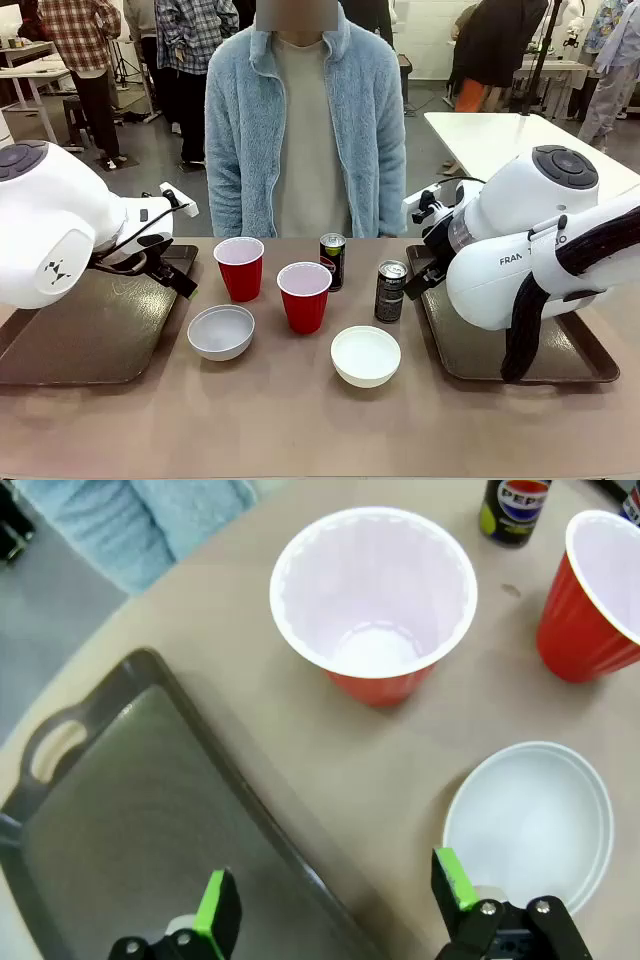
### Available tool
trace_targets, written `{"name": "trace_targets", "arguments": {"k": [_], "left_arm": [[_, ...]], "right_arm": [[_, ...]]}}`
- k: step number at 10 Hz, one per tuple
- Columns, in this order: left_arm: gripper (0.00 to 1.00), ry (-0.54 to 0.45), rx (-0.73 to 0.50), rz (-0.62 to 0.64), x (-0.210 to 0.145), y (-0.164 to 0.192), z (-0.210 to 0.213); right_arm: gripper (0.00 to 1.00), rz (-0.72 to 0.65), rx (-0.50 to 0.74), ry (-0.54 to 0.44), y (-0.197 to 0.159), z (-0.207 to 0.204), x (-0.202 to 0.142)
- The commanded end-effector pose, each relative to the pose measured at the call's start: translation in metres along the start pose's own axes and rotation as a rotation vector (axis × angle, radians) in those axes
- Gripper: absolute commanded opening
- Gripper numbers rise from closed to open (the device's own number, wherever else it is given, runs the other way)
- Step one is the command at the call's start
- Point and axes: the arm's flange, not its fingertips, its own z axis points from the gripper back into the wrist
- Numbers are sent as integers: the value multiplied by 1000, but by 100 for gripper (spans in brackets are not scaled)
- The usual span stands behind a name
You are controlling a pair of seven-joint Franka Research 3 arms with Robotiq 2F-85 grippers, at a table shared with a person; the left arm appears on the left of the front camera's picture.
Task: Prepare tableware on both trays.
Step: Pick up a Picnic Bowl from the table and place it on a Handle tray.
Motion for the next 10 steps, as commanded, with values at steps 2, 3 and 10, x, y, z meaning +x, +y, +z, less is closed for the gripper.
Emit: {"name": "trace_targets", "arguments": {"k": [2,3,10], "left_arm": [[100,0,0,0,0,0,0],[100,0,0,0,0,0,0],[100,0,0,0,0,0,0]], "right_arm": [[100,0,0,0,0,0,0],[100,0,0,0,0,0,0],[100,0,0,0,0,0,0]]}}
